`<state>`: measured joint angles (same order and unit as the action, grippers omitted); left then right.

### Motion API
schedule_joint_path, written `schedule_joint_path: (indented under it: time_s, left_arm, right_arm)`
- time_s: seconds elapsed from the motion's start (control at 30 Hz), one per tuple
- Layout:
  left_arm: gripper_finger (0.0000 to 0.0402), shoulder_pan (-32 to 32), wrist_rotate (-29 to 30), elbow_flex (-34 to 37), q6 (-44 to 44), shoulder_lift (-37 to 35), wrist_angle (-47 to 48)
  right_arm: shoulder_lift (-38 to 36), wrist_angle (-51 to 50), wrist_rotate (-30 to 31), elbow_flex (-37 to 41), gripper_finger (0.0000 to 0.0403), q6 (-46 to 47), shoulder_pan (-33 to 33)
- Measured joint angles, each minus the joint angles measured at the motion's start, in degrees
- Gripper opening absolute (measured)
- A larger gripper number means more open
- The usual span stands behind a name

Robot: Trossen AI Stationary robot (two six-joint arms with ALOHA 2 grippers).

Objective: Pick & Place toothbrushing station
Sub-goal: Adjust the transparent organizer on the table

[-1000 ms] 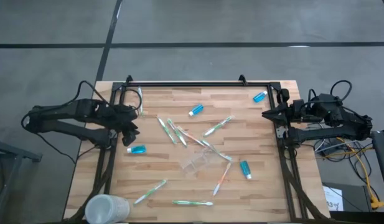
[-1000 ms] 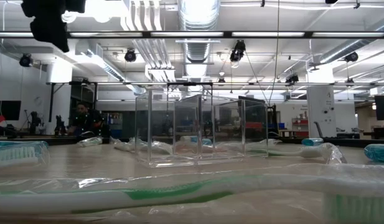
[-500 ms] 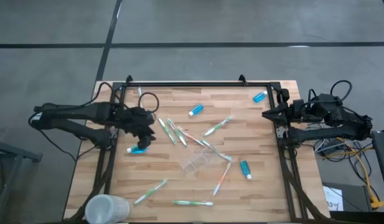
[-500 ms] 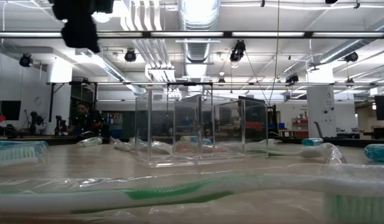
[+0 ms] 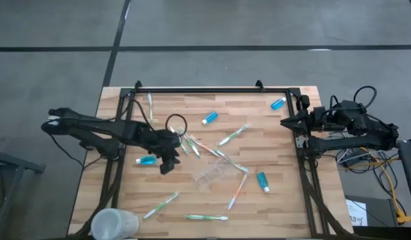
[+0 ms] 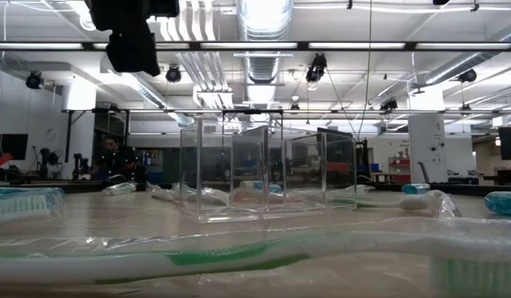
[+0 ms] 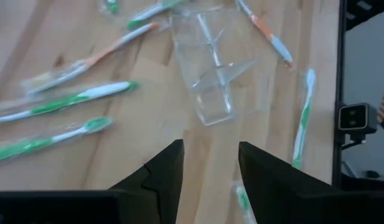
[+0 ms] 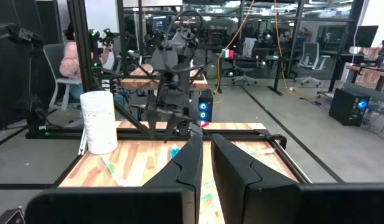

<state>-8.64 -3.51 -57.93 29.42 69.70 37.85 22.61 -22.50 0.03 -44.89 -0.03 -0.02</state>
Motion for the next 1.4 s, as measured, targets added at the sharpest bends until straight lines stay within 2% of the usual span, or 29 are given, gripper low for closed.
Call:
schedule_joint_path:
  time_s: [0.23, 0.77, 1.0, 1.4]
  left_arm:
    - [0.0158, -0.66, 0.09, 0.00, 5.19, 4.82, -4.95]
    - [0.0158, -2.06, -1.91, 0.00, 6.15, 13.31, -14.42]
    - [0.0158, -2.04, -4.93, 0.00, 6.26, 16.32, -16.60]
    - [0.0158, -2.04, -5.03, 0.00, 6.43, 18.98, -17.49]
  right_arm:
    - [-0.02, 0.00, -0.02, -0.01, 0.0034, 0.00, 0.01]
    - [-0.02, 0.00, -0.02, 0.00, 0.0034, 0.00, 0.01]
    - [-0.02, 0.00, -0.02, -0.01, 0.0034, 0.00, 0.00]
    - [-0.02, 0.00, 0.00, 0.00, 0.0034, 0.00, 0.00]
